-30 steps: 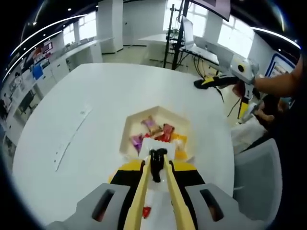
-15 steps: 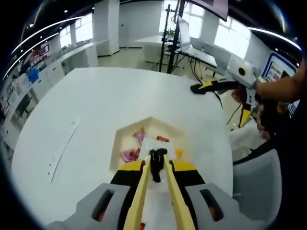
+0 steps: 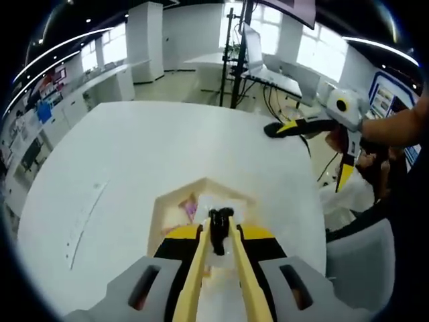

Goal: Place the target food into the container with the food tongs after gripping and lifting it, then release it inside without dropping or visibly crushing the food.

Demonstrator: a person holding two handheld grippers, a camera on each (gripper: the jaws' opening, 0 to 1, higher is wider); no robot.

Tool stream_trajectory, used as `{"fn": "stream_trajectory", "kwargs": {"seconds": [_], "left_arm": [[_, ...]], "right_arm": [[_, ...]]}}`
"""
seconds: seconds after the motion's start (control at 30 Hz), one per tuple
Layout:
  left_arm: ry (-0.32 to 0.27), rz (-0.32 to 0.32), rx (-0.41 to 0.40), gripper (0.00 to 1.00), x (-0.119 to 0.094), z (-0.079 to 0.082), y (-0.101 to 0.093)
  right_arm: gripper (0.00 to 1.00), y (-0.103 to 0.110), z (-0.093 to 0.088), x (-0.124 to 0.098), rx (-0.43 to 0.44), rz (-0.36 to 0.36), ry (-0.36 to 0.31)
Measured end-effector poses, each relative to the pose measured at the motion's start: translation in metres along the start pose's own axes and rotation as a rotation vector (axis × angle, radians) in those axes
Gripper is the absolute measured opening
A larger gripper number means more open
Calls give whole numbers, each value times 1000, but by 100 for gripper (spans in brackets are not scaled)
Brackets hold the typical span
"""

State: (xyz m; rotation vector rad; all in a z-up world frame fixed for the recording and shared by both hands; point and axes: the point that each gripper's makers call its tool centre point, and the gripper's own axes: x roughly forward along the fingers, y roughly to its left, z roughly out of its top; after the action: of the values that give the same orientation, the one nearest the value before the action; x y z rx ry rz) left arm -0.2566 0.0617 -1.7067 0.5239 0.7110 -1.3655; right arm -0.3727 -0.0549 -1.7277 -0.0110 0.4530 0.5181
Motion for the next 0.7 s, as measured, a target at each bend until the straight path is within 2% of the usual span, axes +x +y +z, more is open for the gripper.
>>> {"fn": "stream_trajectory", "kwargs": {"seconds": [0.13, 0.2, 0.23, 0.27, 0.3, 0.37, 0.7], "left_arm": [[-12, -5, 9, 18, 2, 2, -3], [-28, -24, -5, 22, 5, 2, -5], [-26, -1, 12, 23, 5, 0, -2], [-41, 27, 62, 24, 5, 1, 4], [-54, 28, 72, 24, 4, 1, 4], [-55, 12, 23, 25, 3, -2, 2], [-81, 40, -1, 26, -10, -16, 11]], "right_arm": [[100, 1, 2, 1, 7, 4, -10], [100, 1, 5, 2, 13, 4, -20], [100, 2, 6, 2, 15, 3, -22], [100, 2, 7, 2, 17, 4, -24], [100, 2, 7, 2, 18, 5, -27], [100, 3, 8, 2, 18, 6, -28], [100, 6, 11, 5, 13, 15, -27]]}}
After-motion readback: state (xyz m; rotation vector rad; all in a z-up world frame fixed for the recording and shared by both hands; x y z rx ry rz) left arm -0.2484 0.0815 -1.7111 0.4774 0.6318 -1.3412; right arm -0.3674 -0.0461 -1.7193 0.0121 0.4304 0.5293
